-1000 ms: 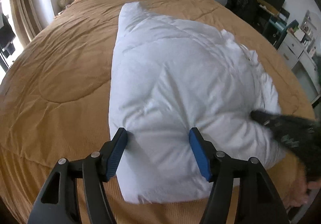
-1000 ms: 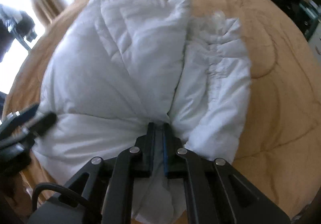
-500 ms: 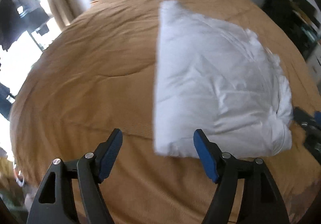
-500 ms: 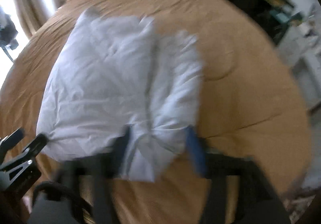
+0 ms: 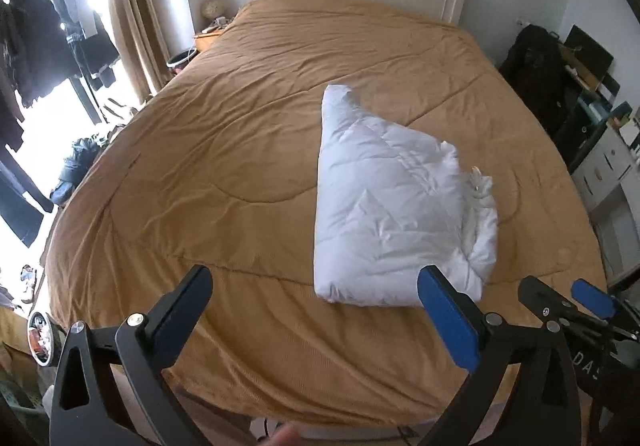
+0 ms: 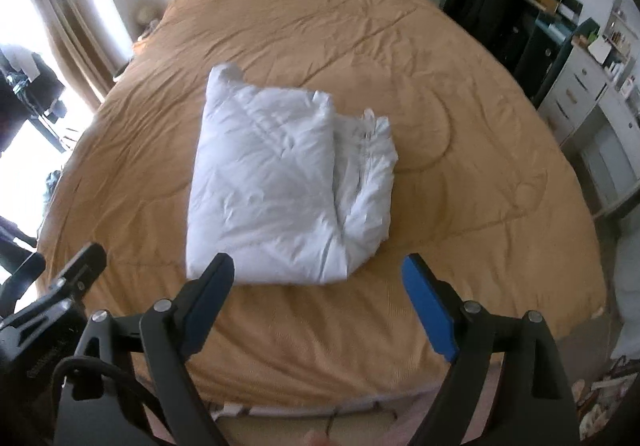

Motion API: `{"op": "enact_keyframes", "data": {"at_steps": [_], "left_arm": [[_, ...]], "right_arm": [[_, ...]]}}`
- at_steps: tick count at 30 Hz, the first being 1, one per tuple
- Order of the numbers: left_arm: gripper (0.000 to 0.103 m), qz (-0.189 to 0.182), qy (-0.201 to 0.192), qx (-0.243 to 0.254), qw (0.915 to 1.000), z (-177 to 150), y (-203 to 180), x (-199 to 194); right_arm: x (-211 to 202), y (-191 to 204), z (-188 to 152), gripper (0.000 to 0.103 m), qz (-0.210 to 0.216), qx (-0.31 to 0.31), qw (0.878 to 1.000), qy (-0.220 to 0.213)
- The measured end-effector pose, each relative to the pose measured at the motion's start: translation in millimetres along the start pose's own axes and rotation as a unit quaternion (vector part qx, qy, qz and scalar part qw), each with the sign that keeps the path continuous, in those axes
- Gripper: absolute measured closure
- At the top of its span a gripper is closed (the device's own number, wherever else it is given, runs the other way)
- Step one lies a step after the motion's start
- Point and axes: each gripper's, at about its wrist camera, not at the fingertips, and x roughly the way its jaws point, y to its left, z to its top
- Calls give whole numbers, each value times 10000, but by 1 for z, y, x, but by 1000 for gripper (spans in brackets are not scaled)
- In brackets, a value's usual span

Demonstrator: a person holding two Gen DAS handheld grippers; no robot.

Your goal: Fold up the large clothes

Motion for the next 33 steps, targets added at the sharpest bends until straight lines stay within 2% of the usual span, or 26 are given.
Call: {"op": "enact_keyframes", "data": {"at_steps": [2, 7, 13, 17, 27, 33], "left_arm": [[1, -30, -9, -41, 10000, -3, 3, -10], [1, -28, 60, -104, 9999, -10, 3, -18], [1, 25, 336, -96, 9994, -17, 3, -6], [1, -16, 382, -66, 9992, -20, 3, -6], [1, -46, 286, -32, 9996, -18, 1, -11], [1, -2, 314, -31, 9995, -20, 4, -11]], "right_arm": [[-11, 0, -8, 17, 145, 76, 9999, -42], [-30, 8, -21, 17, -2, -107, 9997, -203], [-41, 15, -29, 17, -73, -261, 9992, -287], [-46, 15, -33, 17, -171, -282, 9989, -334], [-57, 17, -37, 17, -288, -363, 9972, -580], [-52, 19, -40, 17, -246, -395, 9975, -536]]}}
